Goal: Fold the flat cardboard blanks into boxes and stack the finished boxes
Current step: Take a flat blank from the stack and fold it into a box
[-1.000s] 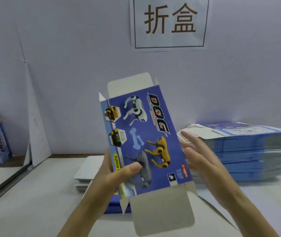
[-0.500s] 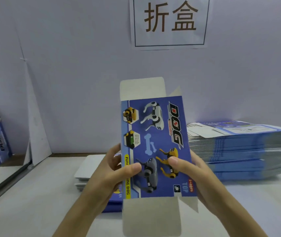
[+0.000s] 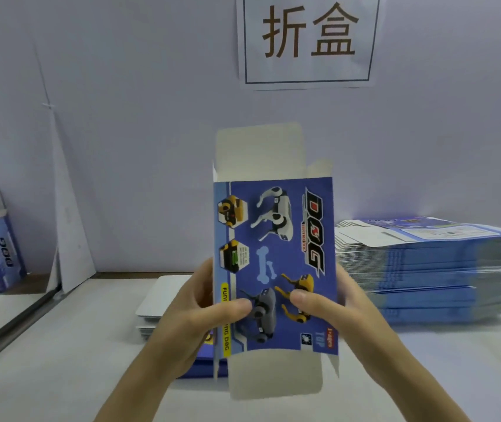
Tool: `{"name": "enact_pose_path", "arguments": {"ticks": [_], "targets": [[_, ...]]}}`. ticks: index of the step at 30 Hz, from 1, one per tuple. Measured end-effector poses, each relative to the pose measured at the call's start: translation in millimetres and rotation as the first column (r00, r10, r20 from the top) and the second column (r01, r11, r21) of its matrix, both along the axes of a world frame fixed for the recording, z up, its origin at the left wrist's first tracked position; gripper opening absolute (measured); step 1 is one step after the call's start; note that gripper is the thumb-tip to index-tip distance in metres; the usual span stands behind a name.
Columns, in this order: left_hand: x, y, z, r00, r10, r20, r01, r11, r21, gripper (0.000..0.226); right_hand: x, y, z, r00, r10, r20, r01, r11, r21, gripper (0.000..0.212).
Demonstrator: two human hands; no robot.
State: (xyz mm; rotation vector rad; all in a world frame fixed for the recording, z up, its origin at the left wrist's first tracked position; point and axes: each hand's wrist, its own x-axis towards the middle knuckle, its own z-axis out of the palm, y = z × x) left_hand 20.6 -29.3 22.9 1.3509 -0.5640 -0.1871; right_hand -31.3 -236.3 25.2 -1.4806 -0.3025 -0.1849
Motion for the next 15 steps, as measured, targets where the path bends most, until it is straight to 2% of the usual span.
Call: {"name": "enact_pose_path", "arguments": {"ticks": [2,6,8,12,15], "targets": [[-2.7,1.1,-0.1,0.998,-0.054,-0.042,0.054,0.999,0.004,0.075,1.2,-1.0,1.0,0.998,-0.066,0.005,0.066,0.998,-0.014,0.07],[-3.3,-6.7,0.1,0.979,0.188,0.076,-0.194,0.979,0.07,0.079,-3.2,-2.4,1.5,0.999,-0.005,-0.039,0.005,1.0,0.011,0.045],[-3.5,-5.6,2.7,0.974,0.214,0.079,-0.218,0.975,0.034,0.08,-6.0,0.1,1.8,0.999,0.017,-0.028,-0.017,1.0,-0.005,0.045],[-0.4,2.3,4.5,0.996,0.082,0.047,-0.083,0.996,0.014,0.078,-7.2,0.5,3.6,0.995,0.098,-0.009,-0.097,0.993,0.061,0.063],[-1.8,4.2,2.1,0.999,-0.046,-0.022,0.044,0.995,-0.087,0.052,-2.5,-8.3,5.9,0.997,0.073,0.005,-0.073,0.996,0.044,0.076]]}}
